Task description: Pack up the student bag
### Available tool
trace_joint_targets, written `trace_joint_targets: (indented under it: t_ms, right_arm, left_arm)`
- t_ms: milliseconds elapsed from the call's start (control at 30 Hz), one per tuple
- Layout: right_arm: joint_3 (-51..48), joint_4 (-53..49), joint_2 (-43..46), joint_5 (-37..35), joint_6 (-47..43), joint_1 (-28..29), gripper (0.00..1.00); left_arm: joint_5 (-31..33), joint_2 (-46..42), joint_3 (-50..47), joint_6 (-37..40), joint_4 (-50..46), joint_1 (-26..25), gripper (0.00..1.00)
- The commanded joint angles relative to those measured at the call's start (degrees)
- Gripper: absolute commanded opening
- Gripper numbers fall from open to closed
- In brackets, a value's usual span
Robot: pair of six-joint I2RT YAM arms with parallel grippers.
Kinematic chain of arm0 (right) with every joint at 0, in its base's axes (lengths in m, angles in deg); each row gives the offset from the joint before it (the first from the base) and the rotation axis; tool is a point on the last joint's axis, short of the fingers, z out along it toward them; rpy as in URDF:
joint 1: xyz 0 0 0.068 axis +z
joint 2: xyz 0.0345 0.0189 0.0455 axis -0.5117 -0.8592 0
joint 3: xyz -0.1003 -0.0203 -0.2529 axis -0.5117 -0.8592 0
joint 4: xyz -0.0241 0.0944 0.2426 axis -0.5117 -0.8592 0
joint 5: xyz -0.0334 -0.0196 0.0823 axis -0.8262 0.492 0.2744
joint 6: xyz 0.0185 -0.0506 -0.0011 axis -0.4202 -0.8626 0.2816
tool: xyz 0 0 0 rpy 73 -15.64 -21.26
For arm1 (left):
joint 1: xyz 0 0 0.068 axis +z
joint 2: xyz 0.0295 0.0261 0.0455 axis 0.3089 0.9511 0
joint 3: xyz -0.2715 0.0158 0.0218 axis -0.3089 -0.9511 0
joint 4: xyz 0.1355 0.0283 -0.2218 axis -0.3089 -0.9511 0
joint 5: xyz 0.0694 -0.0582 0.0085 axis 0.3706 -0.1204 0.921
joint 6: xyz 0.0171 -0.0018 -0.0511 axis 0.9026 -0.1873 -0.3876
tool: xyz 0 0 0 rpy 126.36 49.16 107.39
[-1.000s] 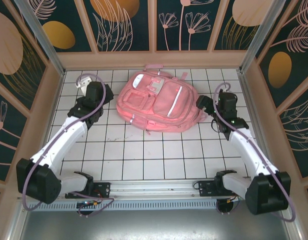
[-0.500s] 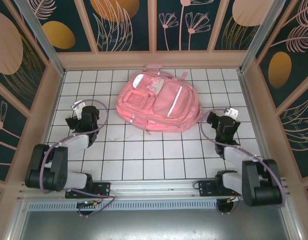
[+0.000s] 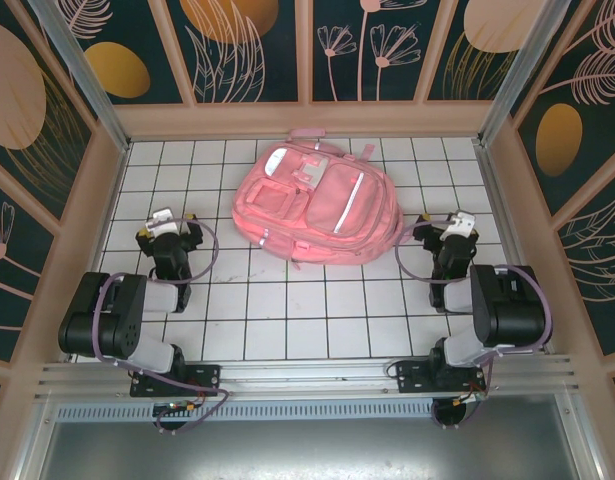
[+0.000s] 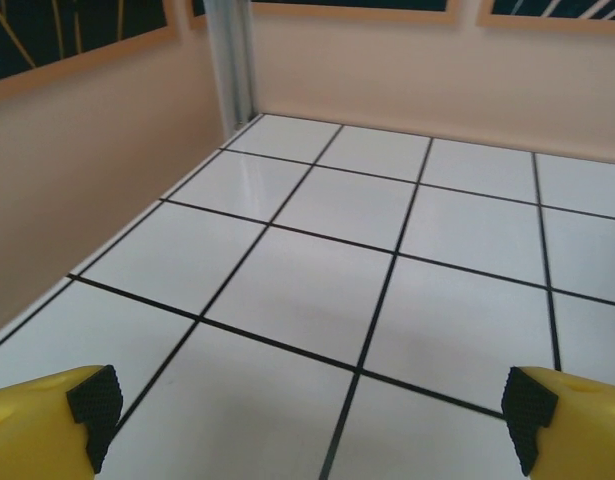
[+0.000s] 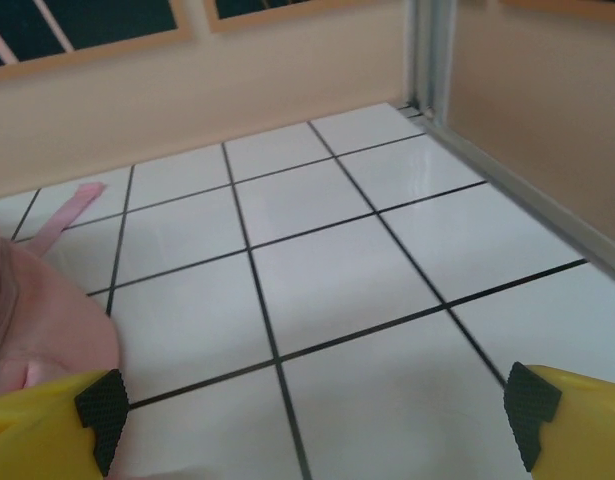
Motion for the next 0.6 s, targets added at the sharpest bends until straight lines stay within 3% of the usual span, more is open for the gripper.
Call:
trace_joint_targets:
  t_ms: [0, 567]
  right_arm:
    - [-0.7, 7.2, -1.0, 3.7, -1.1, -0.5, 0.99]
    - [0.0, 5.7, -0.9, 3.1, -1.4, 0.0, 0.99]
  left_arm:
    - [-5.9, 1.2, -1.7, 1.5, 11.1, 1.1, 0.99]
    - [-6.4, 1.1, -2.0, 1.6, 11.7, 1.4, 0.99]
